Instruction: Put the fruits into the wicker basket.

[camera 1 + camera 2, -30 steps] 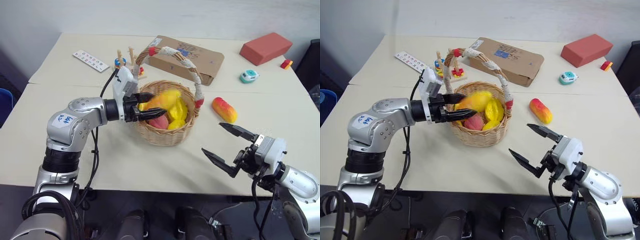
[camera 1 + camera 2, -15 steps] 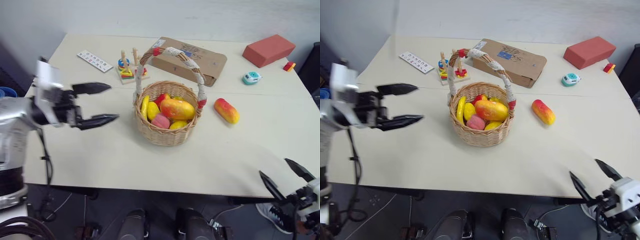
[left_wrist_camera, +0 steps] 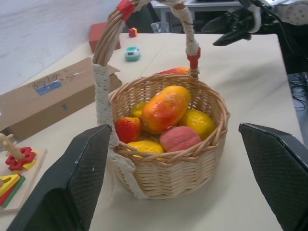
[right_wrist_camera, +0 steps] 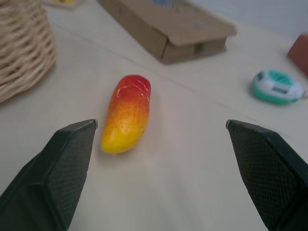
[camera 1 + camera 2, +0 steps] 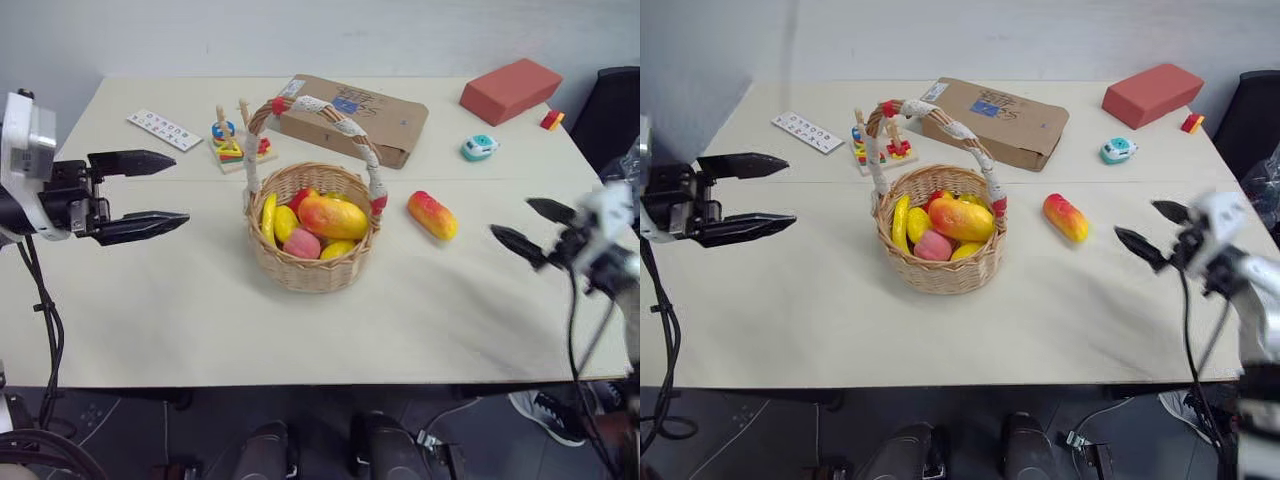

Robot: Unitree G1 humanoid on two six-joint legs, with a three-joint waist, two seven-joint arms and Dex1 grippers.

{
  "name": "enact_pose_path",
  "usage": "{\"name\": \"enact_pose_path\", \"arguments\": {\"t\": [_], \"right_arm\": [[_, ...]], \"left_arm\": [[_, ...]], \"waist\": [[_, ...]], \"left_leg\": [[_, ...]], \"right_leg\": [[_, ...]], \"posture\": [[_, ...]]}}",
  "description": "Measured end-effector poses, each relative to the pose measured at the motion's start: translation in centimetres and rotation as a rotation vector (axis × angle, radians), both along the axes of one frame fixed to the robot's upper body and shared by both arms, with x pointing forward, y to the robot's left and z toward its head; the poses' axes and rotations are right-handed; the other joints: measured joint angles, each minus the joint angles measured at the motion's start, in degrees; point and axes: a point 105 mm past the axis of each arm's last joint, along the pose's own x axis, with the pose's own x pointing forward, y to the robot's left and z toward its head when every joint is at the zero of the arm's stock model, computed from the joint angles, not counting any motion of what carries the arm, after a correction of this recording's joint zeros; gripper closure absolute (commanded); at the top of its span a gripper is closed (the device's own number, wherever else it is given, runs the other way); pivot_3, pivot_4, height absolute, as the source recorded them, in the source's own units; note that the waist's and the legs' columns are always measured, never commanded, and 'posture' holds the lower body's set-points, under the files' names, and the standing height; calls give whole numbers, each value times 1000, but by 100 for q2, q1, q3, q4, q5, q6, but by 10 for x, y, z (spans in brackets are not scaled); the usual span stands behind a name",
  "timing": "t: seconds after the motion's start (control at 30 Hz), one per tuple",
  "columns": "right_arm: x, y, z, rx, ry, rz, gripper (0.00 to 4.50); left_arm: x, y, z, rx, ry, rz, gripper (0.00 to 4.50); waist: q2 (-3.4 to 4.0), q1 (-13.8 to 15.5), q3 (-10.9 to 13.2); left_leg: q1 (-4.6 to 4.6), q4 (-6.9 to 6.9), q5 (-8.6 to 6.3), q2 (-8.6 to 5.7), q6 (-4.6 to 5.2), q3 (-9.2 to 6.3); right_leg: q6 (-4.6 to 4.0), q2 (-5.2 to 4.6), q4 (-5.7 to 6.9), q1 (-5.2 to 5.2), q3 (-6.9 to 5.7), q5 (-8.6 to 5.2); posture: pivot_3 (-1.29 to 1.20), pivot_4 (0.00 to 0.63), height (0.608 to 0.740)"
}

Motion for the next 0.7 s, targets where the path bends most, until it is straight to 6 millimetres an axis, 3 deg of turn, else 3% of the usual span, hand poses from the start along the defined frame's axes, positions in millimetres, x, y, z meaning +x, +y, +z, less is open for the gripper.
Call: {"name": "enact_pose_path", "arguments": {"t": [0.13, 0.3, 0.4, 0.53, 0.7], "right_arm": [[35, 32, -8, -7, 158, -4, 0], [42, 47, -14, 32, 297, 17, 0], [43, 45, -24, -14, 350, 7, 612], [41, 34, -41, -49, 409, -24, 1896], [41, 36, -34, -61, 360, 36, 1896]], "left_arm": [[3, -5, -11, -18, 29, -13, 38], [3, -2, -16, -23, 41, 14, 38], [3, 1, -22, -25, 58, 31, 0], [1, 0, -21, -18, 43, 33, 0], [0, -3, -20, -10, 30, 24, 0]], "waist": [[-1, 49, 0], [-1, 51, 0], [-3, 40, -1], [-4, 31, -1], [-4, 13, -1]], "left_leg": [[-74, 20, 5, -11, 8, -23], [-90, 19, 2, -43, 40, -29], [-89, 21, 1, -45, 44, -28], [-86, 22, 9, -42, 38, -27], [-80, 20, 13, -36, 31, -24]], "right_leg": [[-2, -2, 10, -50, -22, -1], [10, -8, 11, -56, -33, 6], [16, -9, 3, -50, -33, 9], [17, -7, 5, -49, -31, 9], [17, -4, 6, -49, -27, 9]], "posture": [[0, 150, 740], [0, 150, 740], [0, 150, 740], [0, 150, 740], [0, 150, 740]]}}
